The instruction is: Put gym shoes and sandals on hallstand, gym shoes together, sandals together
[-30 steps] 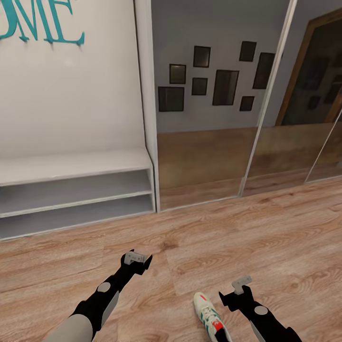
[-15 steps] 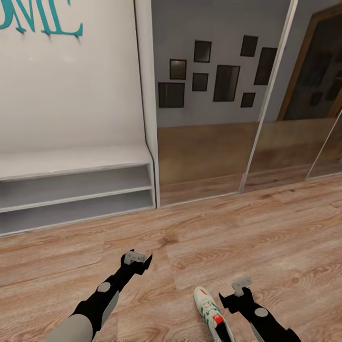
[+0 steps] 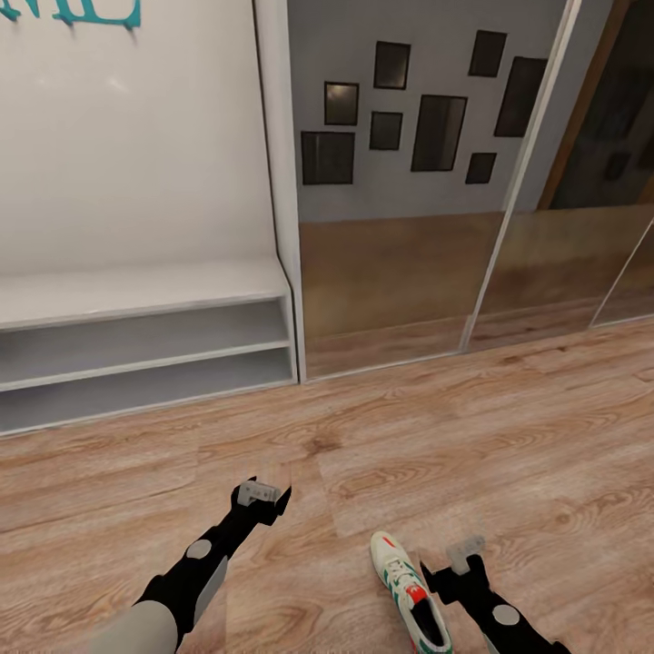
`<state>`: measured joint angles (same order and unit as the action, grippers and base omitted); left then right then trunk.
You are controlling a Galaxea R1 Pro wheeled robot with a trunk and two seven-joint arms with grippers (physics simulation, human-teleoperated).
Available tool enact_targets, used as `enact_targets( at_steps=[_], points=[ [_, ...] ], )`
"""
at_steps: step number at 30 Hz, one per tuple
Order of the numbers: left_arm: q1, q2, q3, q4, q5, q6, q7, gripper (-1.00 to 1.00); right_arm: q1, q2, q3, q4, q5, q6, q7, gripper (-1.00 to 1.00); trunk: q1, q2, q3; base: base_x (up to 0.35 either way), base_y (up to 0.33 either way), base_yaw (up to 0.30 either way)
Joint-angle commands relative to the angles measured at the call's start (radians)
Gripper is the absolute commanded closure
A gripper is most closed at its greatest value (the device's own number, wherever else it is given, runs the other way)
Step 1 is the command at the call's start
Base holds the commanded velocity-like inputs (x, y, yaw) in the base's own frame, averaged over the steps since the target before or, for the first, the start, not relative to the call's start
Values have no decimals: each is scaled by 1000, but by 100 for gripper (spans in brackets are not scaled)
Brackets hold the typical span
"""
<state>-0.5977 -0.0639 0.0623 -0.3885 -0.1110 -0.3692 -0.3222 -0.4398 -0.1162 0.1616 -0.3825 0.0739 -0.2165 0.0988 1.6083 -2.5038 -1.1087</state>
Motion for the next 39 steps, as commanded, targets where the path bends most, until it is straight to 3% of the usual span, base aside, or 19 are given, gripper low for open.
enact_targets(
  at_steps=[1,2,9,29,39],
  points=[
    [-1,-1,7,0,-10,-5,-3,-100,-1,0,-1,9,8,-15,-4,-100,0,-1,-5,0,0,0],
    [-1,-1,7,0,-10,-5,-3,-100,0,1,-1,29,8,-48,-20,-100,1,-1,-9,0,0,0],
    [-1,-1,7,0,-10,-5,-3,-100,0,2,0,56,7,-95,-43,-100,4,-2,-36,0,0,0],
    [0,-1,7,0,-10,-6,-3,-100,0,3,1,60,7,-103,-47,-100,13,-7,-113,0,0,55],
    [1,-1,7,-1,-10,-8,-3,-100,0,3,1,60,7,-103,-46,-100,13,-7,-113,0,0,49]
  ],
)
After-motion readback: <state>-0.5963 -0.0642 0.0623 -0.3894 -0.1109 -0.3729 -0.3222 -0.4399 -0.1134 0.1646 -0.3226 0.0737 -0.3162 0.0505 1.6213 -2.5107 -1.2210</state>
